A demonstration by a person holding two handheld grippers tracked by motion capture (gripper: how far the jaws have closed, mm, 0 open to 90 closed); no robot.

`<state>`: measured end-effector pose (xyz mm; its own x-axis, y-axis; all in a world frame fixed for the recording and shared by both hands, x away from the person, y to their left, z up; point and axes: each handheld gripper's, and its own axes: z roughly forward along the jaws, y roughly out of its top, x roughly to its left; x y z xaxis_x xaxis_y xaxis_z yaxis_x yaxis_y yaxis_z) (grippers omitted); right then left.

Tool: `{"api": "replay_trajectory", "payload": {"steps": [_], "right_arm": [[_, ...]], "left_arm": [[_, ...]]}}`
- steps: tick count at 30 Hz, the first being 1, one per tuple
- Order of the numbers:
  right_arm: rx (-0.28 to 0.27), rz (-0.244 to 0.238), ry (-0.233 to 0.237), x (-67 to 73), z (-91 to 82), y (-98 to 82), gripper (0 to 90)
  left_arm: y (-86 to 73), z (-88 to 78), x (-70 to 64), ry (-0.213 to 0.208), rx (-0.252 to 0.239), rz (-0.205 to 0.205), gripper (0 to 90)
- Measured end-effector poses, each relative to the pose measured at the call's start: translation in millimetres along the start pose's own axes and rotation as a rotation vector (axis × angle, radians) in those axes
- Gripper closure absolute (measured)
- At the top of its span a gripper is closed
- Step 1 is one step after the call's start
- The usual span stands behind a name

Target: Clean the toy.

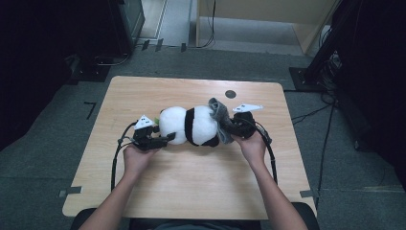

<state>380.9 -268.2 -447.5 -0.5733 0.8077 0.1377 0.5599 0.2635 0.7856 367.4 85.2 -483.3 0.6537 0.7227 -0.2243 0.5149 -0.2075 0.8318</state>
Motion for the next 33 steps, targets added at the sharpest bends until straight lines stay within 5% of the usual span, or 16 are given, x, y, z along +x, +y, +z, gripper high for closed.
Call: {"api": "replay_trajectory", "payload": {"steps": [4, 13, 19, 27, 33], "right_arm": [[0.018, 0.004, 0.006, -1.6, 4.3, -7.3, 74.3], [0.15, -0.003, 0.001, -2.1, 27.9, -22.7, 74.3], [0.176, 0.006, 0.015, -6.6, 30.2, -24.7, 74.0], [0.142, 0.069, 0.003, -18.4, 12.5, -18.3, 74.3], [0.059, 0.047, -0.025, -18.4, -8.9, -5.3, 74.4]], "left_arm": [[-0.9, -0.3, -0.3, 0.003, -0.002, 0.0, 31.1], [-2.5, -0.4, -0.2, 0.006, -0.013, -0.003, 30.8], [-2.8, -0.6, 0.3, 0.003, -0.012, 0.002, 30.8], [-2.4, -1.2, -0.6, 0.006, -0.004, 0.007, 30.8], [-1.7, -1.5, -2.6, 0.011, -0.002, 0.01, 30.8]]}}
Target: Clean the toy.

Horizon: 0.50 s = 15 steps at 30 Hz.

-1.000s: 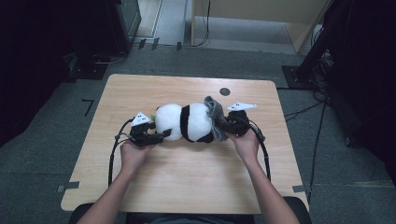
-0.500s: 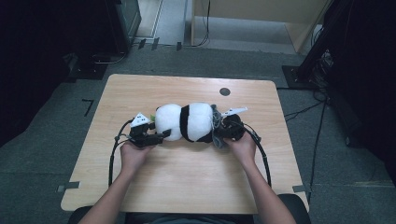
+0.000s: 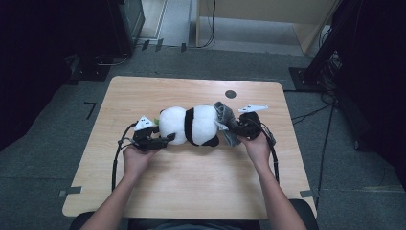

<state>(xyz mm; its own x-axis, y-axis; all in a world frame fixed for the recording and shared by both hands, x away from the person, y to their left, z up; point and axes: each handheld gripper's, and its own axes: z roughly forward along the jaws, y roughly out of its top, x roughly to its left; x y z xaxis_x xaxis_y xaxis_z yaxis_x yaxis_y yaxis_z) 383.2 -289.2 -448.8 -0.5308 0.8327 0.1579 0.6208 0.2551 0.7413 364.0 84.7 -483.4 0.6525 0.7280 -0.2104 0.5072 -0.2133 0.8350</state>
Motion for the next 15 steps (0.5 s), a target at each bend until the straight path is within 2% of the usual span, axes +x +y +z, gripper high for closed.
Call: {"api": "replay_trajectory", "payload": {"steps": [6, 9, 12, 15], "right_arm": [[-0.07, -0.028, -0.014, 6.0, -19.7, 18.5, 74.4], [-0.092, -0.033, 0.001, 10.4, -23.9, 24.9, 74.4], [-0.079, -0.042, 0.023, 15.3, -18.1, 25.9, 74.4], [-0.058, -0.046, 0.025, 18.2, -10.3, 24.0, 74.3]], "left_arm": [[0.7, 0.0, -2.5, -0.004, 0.005, -0.003, 30.8], [1.3, 0.8, -5.1, -0.011, 0.011, 0.001, 30.8], [1.3, 2.0, -7.2, -0.013, 0.013, 0.006, 30.8], [1.1, 2.2, -6.6, -0.015, 0.013, 0.002, 30.8]]}}
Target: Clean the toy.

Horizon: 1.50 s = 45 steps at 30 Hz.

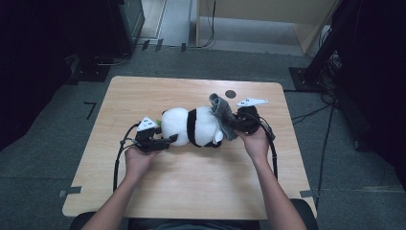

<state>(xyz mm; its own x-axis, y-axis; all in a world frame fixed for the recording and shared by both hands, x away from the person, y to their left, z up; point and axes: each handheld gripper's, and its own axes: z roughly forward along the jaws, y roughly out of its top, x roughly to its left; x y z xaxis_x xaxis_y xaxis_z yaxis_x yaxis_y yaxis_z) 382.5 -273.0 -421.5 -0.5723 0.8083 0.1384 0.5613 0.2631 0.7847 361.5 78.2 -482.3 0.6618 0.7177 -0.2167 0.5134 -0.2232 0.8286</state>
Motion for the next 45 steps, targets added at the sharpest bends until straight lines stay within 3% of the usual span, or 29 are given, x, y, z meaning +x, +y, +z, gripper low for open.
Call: {"api": "replay_trajectory", "payload": {"steps": [10, 17, 22, 26, 29, 37, 45], "right_arm": [[0.014, 0.005, -0.003, -1.9, 10.4, -10.6, 74.7], [0.067, 0.012, -0.014, -2.1, 22.5, -27.0, 74.7], [0.15, 0.007, -0.008, -0.6, 40.6, -39.4, 74.6], [0.155, 0.039, 0.018, -3.7, 48.2, -47.1, 74.7], [0.183, 0.03, 0.016, -5.4, 53.1, -51.1, 74.6], [0.197, 0.046, 0.026, -12.4, 47.4, -50.5, 74.4], [0.164, 0.117, 0.032, -23.7, 29.6, -43.7, 74.9]], "left_arm": [[-0.2, 0.4, 0.4, -0.002, -0.004, 0.002, 30.8], [-0.3, 0.4, 0.8, 0.011, 0.003, 0.016, 30.8], [-0.3, -0.1, 1.9, 0.012, 0.006, 0.014, 30.8], [-0.2, -0.6, 3.0, 0.01, 0.006, 0.014, 30.7], [-0.2, -0.6, 3.4, 0.008, 0.005, 0.015, 30.8], [0.0, -0.8, 4.6, 0.002, 0.007, 0.009, 30.8], [-1.4, -1.3, 5.1, -0.001, 0.004, 0.006, 30.7]]}}
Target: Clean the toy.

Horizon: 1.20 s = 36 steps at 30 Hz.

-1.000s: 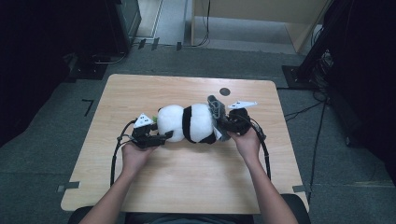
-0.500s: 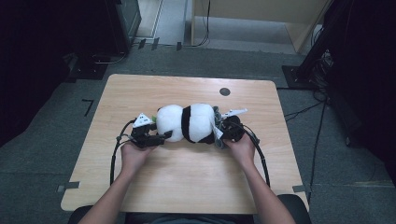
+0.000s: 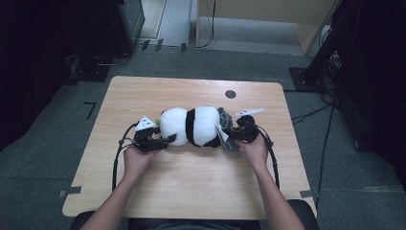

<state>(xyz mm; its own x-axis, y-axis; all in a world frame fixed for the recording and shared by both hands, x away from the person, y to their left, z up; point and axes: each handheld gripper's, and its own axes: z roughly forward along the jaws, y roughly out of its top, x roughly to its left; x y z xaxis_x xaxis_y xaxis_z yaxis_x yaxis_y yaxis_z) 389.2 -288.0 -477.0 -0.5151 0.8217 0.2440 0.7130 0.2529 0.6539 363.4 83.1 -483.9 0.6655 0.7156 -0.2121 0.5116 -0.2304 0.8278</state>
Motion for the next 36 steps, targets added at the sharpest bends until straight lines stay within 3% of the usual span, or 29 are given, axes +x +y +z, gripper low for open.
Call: {"api": "replay_trajectory", "payload": {"steps": [5, 11, 18, 26, 36], "right_arm": [[-0.054, -0.014, -0.021, -0.7, -17.9, 6.3, 75.0], [-0.121, -0.028, 0.005, 4.2, -38.4, 14.3, 75.1], [-0.157, -0.085, 0.039, 23.0, -55.1, 25.6, 75.1], [-0.152, -0.17, 0.085, 52.8, -58.7, 34.6, 75.1], [-0.076, -0.314, 0.157, 99.0, -46.9, 40.1, 75.2]], "left_arm": [[-0.2, 0.0, -0.2, 0.001, -0.003, 0.0, 30.5], [-0.1, 0.1, -0.7, 0.002, -0.007, -0.002, 30.5], [0.1, 0.1, -1.0, 0.003, -0.006, 0.001, 30.6], [0.2, 0.2, -1.7, 0.006, -0.007, 0.002, 30.7], [1.0, 0.0, -1.7, 0.005, -0.003, 0.002, 30.9]]}}
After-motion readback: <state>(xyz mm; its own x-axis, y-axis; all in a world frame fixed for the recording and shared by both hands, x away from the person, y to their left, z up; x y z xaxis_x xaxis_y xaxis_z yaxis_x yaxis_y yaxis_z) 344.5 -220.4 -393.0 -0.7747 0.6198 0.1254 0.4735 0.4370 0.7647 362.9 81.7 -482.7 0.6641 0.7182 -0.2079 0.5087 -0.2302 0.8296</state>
